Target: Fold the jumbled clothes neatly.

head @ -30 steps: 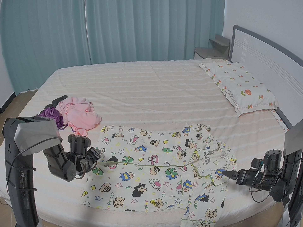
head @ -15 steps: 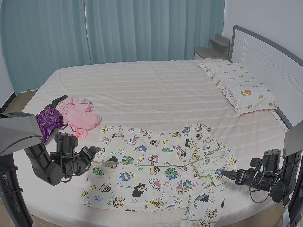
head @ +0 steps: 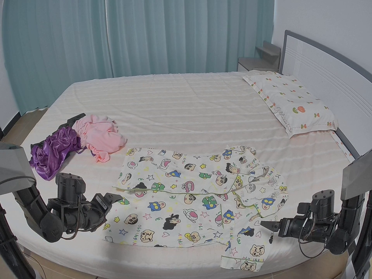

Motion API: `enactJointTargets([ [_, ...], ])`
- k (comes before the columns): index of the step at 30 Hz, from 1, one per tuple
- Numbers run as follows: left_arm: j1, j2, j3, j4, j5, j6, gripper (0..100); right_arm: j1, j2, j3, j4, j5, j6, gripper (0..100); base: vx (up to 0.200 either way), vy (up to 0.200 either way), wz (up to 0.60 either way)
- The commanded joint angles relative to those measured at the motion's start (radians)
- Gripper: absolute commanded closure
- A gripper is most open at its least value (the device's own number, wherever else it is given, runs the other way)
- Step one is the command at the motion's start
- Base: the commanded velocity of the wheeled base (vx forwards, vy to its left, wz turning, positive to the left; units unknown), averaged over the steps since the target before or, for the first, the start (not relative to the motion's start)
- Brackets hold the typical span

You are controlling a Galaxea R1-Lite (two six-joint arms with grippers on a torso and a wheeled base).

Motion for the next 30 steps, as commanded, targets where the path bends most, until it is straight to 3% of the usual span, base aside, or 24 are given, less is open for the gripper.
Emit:
enactJointTargets([
  [1, -0.001, 0.004, 0.018, -0.001, -0.001, 0.014, 0, 0.005, 0.006, 0.018, 0.0, 0.0, 0.0, 0, -0.2, 0.0, 0.0],
  [11, -0.006, 0.113, 0.002, -0.019, 0.033, 0.071, 0, 0.006, 0.008, 0.018, -0.002, -0.001, 0.0, 0, 0.0, 0.0, 0.0],
  [19, -0.075, 0.24, -0.056, -0.062, 0.169, 0.075, 0, 0.013, 0.008, 0.018, -0.011, -0.001, 0.0, 0, 0.0, 0.0, 0.0],
  [30, -0.09, 0.326, -0.131, -0.067, 0.26, 0.077, 0, 0.02, 0.011, 0.018, -0.011, -0.001, 0.0, 0, 0.0, 0.0, 0.0],
])
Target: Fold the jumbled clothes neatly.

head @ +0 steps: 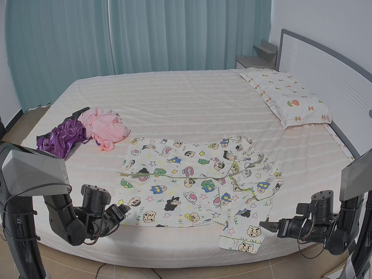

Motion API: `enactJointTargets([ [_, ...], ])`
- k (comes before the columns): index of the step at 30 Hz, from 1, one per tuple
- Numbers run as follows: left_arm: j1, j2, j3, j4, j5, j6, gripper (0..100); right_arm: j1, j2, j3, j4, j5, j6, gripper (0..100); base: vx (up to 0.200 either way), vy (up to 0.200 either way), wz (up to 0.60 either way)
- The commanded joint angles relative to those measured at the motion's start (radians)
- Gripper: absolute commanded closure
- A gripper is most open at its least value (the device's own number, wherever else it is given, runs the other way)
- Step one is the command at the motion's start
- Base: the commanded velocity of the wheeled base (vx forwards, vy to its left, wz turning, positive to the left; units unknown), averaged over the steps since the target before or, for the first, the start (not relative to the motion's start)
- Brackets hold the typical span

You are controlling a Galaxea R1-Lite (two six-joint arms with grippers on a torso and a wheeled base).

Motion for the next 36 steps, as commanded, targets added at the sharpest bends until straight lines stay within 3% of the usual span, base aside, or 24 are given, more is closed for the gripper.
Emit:
enactJointTargets([
  [1, -0.002, 0.052, -0.026, 0.001, 0.022, 0.0, 0, 0.007, 0.009, 0.018, -0.001, 0.0, 0.0, 0, 0.0, 0.0, 0.0],
  [5, 0.003, 0.064, -0.051, 0.0, 0.042, 0.0, 0, 0.017, 0.021, 0.018, -0.001, 0.0, 0.0, 0, 0.0, 0.0, 0.0],
  [6, 0.004, 0.064, -0.063, -0.002, 0.058, -0.002, 100, 0.02, 0.034, 0.018, -0.004, 0.0, 0.0, 0, 0.0, 0.0, 0.0],
  [13, 0.007, 0.064, -0.074, -0.01, 0.072, -0.005, 100, 0.064, 0.153, 0.018, -0.082, -0.009, -0.004, 0, 0.0, 0.0, 0.0],
  [18, 0.024, 0.066, -0.074, -0.06, 0.1, -0.008, 100, 0.125, 0.285, 0.018, -0.088, -0.101, -0.026, 0, 0.0, 0.0, 0.0],
  [27, 0.035, 0.09, -0.063, -0.169, 0.129, -0.007, 100, 0.233, 0.336, -0.036, -0.088, -0.144, -0.041, 0, 0.0, 0.0, 0.0],
  [36, 0.035, 0.089, -0.062, -0.171, 0.129, -0.008, 100, 0.237, 0.357, -0.123, -0.088, -0.164, -0.069, 0, 0.0, 0.0, 0.0],
])
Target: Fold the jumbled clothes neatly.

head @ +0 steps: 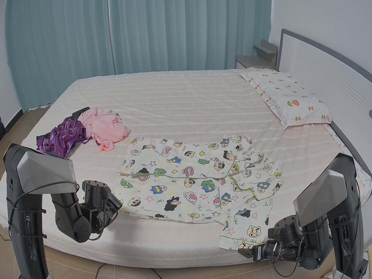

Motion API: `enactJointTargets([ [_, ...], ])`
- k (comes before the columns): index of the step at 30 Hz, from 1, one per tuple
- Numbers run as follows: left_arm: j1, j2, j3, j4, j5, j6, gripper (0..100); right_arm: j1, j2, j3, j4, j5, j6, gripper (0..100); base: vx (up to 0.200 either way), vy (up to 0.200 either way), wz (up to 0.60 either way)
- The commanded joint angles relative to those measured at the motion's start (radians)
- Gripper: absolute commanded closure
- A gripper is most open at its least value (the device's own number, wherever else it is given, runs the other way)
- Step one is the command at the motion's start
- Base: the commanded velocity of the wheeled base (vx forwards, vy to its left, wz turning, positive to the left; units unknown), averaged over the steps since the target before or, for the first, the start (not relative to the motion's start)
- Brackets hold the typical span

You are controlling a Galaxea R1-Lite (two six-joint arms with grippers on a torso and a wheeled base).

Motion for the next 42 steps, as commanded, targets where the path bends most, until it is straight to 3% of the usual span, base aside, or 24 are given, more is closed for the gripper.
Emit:
enactJointTargets([
  [1, 0.0, 0.001, 0.0, -0.002, 0.002, -0.002, 100, 0.004, 0.029, -0.047, -0.018, -0.004, -0.013, 0, 0.0, 0.0, 0.0],
  [19, 0.0, 0.002, 0.011, -0.002, 0.005, -0.003, 100, 0.006, 0.058, -0.065, -0.018, -0.054, -0.036, 0, 0.0, 0.0, 0.0],
  [20, 0.0, 0.002, 0.011, -0.002, 0.005, -0.003, 100, 0.004, 0.06, -0.065, -0.018, -0.06, -0.036, 100, 0.0, 0.0, 0.0],
  [24, -0.001, 0.004, 0.015, -0.002, 0.005, -0.002, 100, 0.004, 0.064, -0.058, -0.018, -0.097, -0.041, 100, 0.0, 0.0, 0.0],
  [42, -0.008, 0.004, 0.034, -0.003, 0.002, 0.002, 100, -0.002, -0.034, 0.064, -0.018, -0.1, -0.042, 100, 0.0, 0.0, 0.0],
])
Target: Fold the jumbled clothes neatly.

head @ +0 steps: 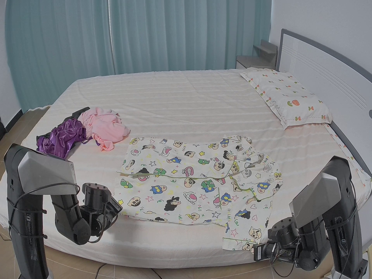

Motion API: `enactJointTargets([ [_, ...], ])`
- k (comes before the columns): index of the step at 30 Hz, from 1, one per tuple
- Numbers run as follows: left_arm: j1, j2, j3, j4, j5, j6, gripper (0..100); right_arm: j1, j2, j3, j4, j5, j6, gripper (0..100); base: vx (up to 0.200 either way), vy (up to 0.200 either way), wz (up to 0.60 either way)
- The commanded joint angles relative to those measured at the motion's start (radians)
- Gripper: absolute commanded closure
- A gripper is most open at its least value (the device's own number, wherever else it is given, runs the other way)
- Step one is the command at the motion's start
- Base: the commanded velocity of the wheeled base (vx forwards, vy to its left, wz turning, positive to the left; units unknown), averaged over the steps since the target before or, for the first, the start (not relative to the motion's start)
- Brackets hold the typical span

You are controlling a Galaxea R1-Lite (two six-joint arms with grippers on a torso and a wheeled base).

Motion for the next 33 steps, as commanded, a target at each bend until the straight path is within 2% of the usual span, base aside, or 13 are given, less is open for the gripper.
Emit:
enactJointTargets([
  [1, -0.002, 0.003, 0.003, -0.001, 0.0, 0.001, 100, -0.009, -0.074, 0.055, -0.017, 0.0, -0.005, 100, 0.0, 0.0, 0.0],
  [3, -0.002, 0.003, 0.005, -0.001, 0.0, 0.001, 100, -0.019, -0.091, 0.056, -0.017, 0.0, -0.012, 100, 0.0, 0.0, 0.0],
  [6, -0.003, 0.003, 0.008, -0.003, 0.0, 0.001, 100, -0.087, -0.148, 0.062, -0.017, 0.0, -0.065, 100, 0.0, 0.0, 0.0],
  [10, -0.003, 0.003, 0.008, -0.001, 0.0, 0.001, 100, -0.113, -0.165, 0.059, -0.017, 0.001, -0.085, 100, 0.0, 0.0, 0.0],
  [18, -0.007, 0.0, 0.048, -0.029, 0.0, 0.007, 100, -0.113, -0.175, 0.088, -0.017, 0.014, -0.086, 100, 0.0, 0.0, 0.0],
  [23, -0.014, 0.003, 0.108, -0.093, -0.001, 0.076, 100, -0.121, -0.188, 0.088, -0.017, 0.017, -0.083, 100, 0.0, 0.0, 0.0],
  [27, -0.016, 0.002, 0.12, -0.118, -0.001, 0.078, 100, -0.111, -0.234, 0.088, -0.014, 0.017, -0.077, 100, 0.0, 0.0, 0.0],
  [33, -0.02, 0.0, 0.129, -0.118, -0.001, 0.082, 100, -0.093, -0.28, 0.088, 0.118, 0.017, -0.086, 100, 0.0, 0.0, 0.0],
])
